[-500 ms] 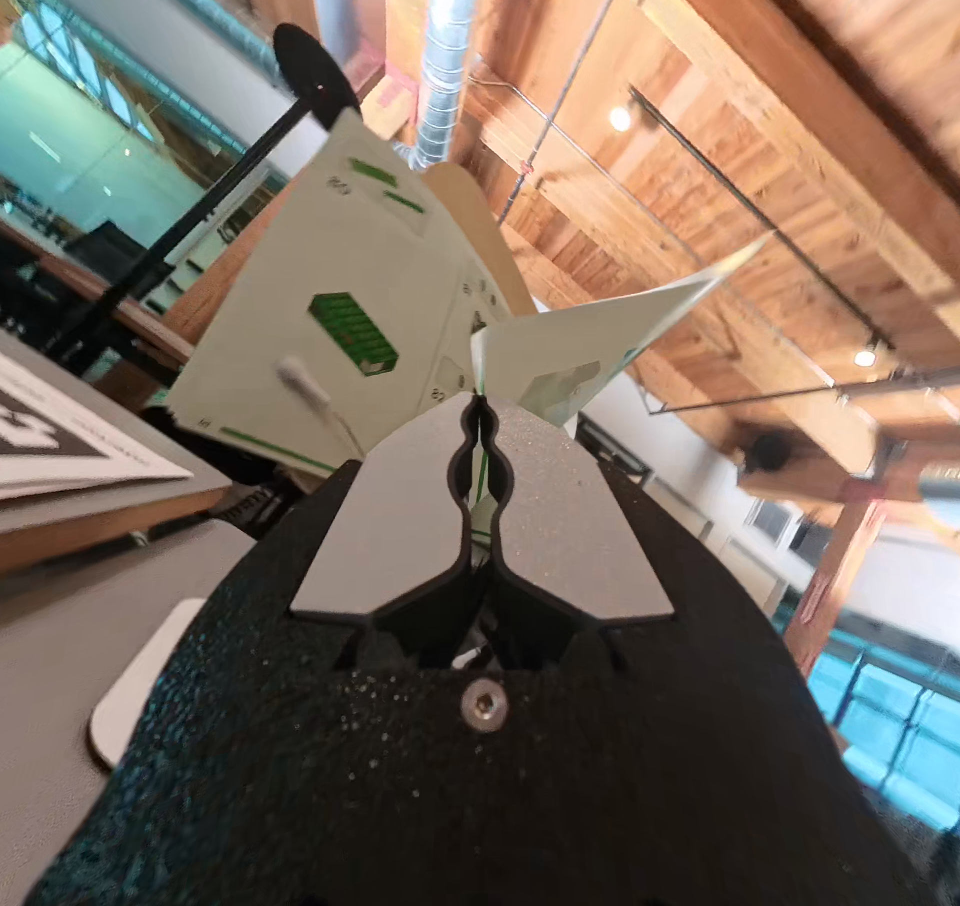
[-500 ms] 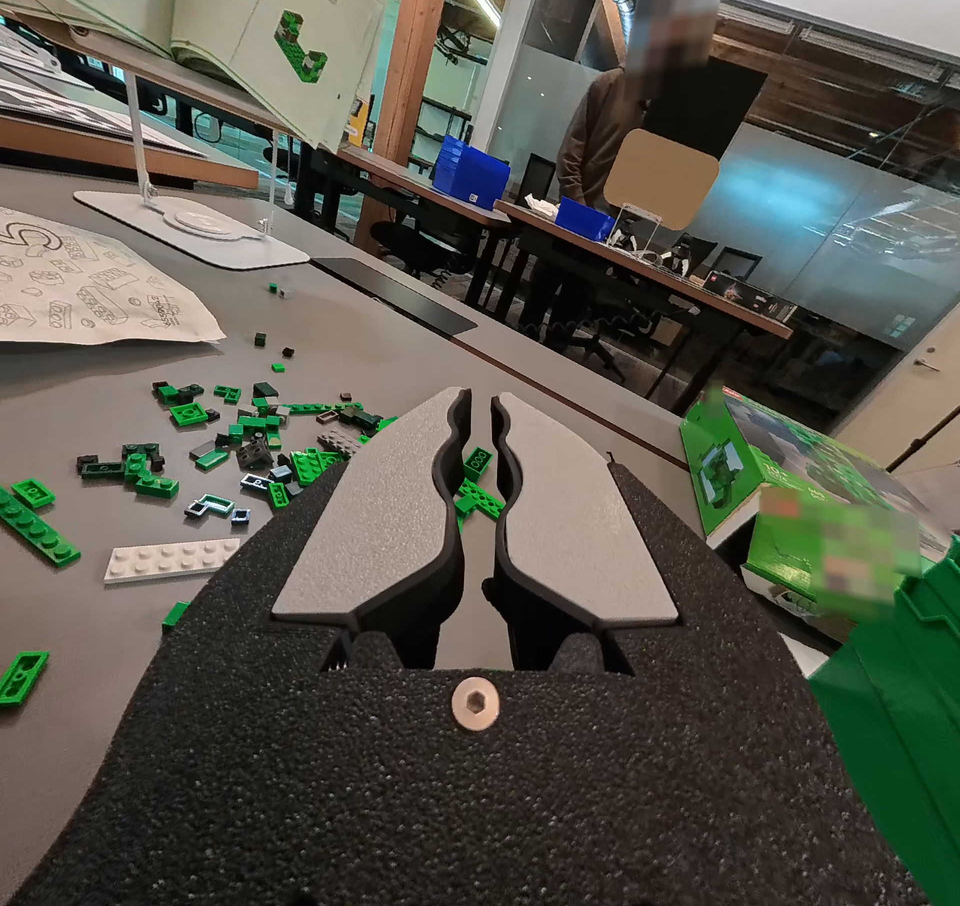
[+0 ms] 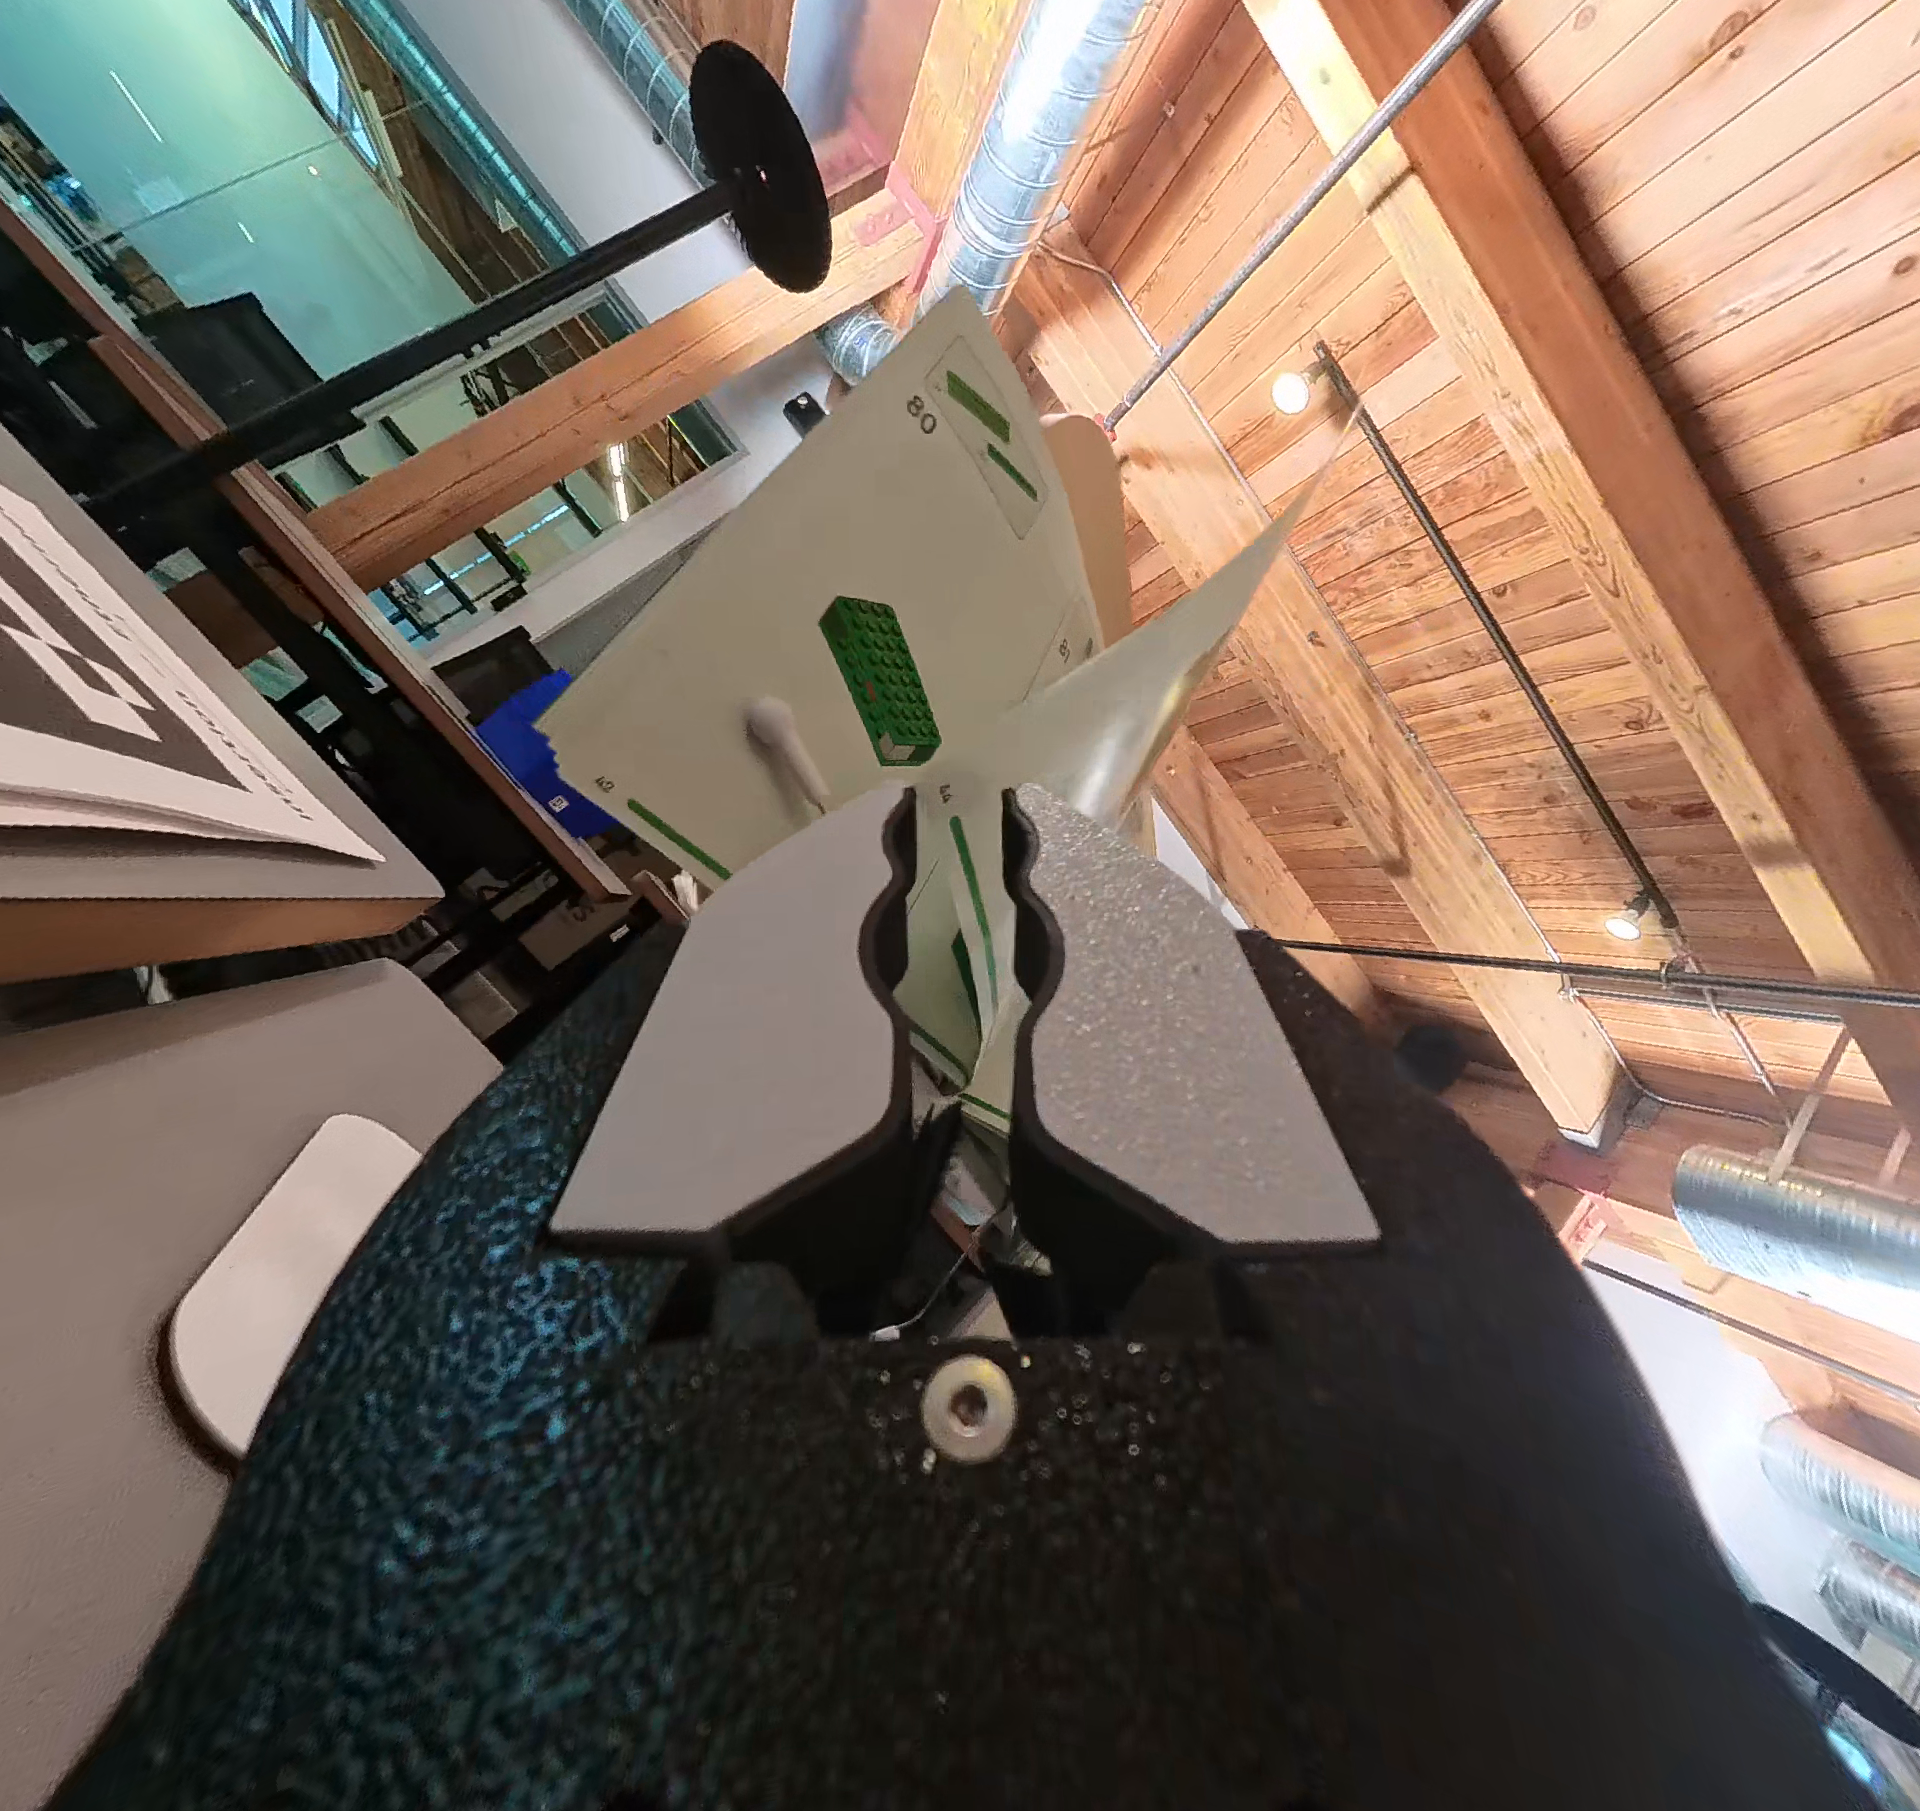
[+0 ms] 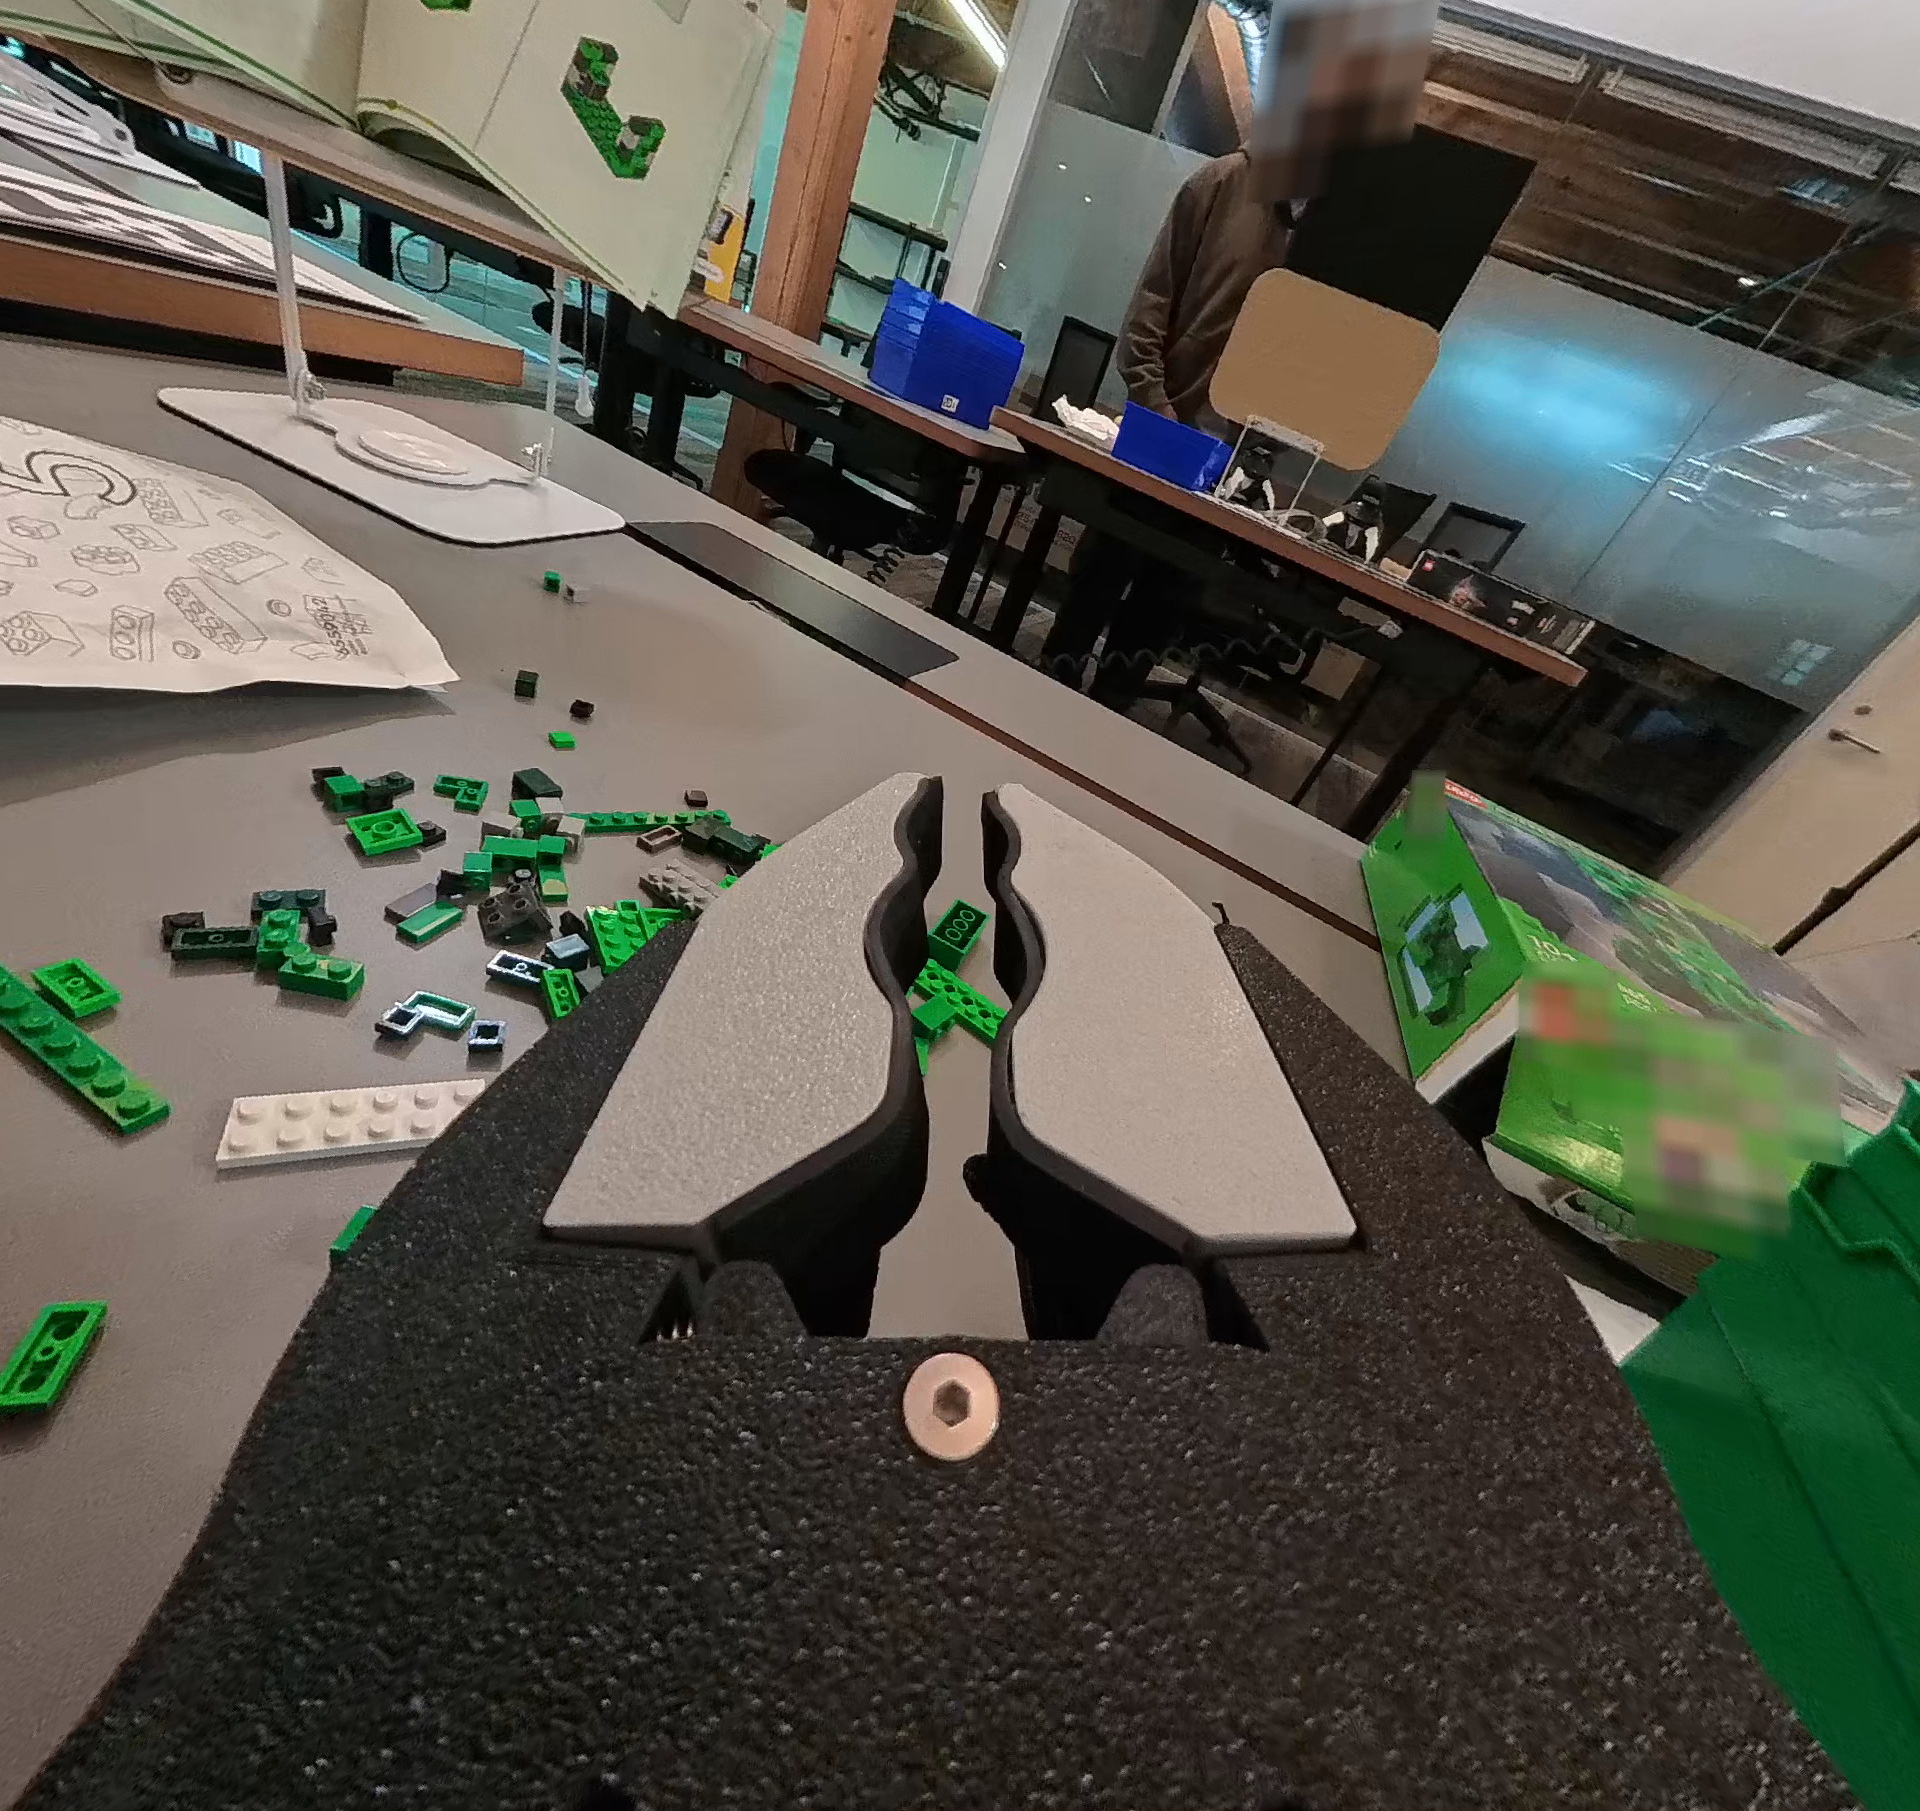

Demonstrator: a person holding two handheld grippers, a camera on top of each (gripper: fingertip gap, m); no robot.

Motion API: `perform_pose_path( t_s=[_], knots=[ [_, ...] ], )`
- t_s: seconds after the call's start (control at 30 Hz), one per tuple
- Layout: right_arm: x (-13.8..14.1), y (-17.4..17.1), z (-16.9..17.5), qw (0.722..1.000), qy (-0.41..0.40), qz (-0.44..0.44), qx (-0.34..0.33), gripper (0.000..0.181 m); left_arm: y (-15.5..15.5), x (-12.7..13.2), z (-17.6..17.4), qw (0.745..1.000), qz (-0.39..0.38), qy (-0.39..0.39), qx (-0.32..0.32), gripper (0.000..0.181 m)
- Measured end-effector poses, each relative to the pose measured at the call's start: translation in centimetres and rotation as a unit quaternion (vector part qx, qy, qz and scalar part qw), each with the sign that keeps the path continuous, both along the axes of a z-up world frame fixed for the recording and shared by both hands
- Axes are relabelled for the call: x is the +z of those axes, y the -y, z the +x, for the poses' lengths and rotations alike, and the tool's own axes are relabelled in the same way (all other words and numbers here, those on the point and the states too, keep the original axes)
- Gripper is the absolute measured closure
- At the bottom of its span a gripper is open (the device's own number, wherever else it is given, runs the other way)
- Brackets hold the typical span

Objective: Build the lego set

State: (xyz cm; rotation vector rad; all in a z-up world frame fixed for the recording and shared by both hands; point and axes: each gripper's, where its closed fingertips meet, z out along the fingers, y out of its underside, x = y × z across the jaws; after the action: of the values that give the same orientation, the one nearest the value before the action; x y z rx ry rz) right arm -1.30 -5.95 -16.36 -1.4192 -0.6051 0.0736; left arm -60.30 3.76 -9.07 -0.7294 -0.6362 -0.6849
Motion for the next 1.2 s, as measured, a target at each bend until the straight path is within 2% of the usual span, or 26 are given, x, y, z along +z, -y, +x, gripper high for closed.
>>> perform_pose_path(
  t_s=[0.4,0.53,0.63,0.7,0.8,0.9,0.97,1.0,1.03,1.1,1.13,1.2],
  knots=[
    [0.3,0.1,0.1,1.0,0.0,0.007,-0.002,0.174,-1.3,-2.9,-3.7,0.997,-0.022,0.064,-0.021,0.155],
    [0.3,0.1,0.1,1.0,0.002,0.011,-0.004,0.174,-0.5,-2.4,-4.2,0.998,-0.022,0.056,-0.007,0.153],
    [0.5,0.2,0.1,1.0,0.006,0.018,-0.006,0.174,0.5,-0.9,-3.0,1.0,-0.027,0.013,-0.008,0.152],
    [0.5,0.2,0.1,1.0,0.01,0.022,-0.008,0.174,0.7,0.4,-0.3,0.997,-0.03,-0.05,-0.06,0.16],
    [0.3,0.0,0.1,1.0,0.012,0.019,-0.013,0.174,1.1,1.5,4.2,0.976,-0.071,-0.166,-0.123,0.161],
    [0.2,-0.1,0.3,1.0,0.012,0.018,-0.017,0.174,2.5,2.0,8.2,0.927,-0.121,-0.334,-0.117,0.157],
    [0.2,-0.2,0.4,1.0,0.013,0.019,-0.022,0.174,3.9,1.9,11.2,0.873,-0.132,-0.456,-0.114,0.147],
    [0.2,-0.2,0.5,0.999,0.013,0.02,-0.025,0.174,4.9,1.6,13.1,0.838,-0.125,-0.514,-0.132,0.142],
    [0.2,-0.3,0.6,0.999,0.014,0.022,-0.028,0.175,6.1,0.7,15.4,0.799,-0.123,-0.56,-0.183,0.143],
    [0.2,-0.4,0.9,0.999,0.016,0.026,-0.036,0.175,8.5,-1.8,19.1,0.726,-0.142,-0.602,-0.301,0.13],
    [0.1,-0.5,1.0,0.999,0.017,0.026,-0.04,0.175,9.5,-3.4,20.3,0.684,-0.16,-0.631,-0.329,0.125],
    [-0.2,-0.7,1.2,0.998,0.022,0.026,-0.049,0.175,10.9,-6.8,21.8,0.592,-0.198,-0.708,-0.331,0.118]
  ],
)
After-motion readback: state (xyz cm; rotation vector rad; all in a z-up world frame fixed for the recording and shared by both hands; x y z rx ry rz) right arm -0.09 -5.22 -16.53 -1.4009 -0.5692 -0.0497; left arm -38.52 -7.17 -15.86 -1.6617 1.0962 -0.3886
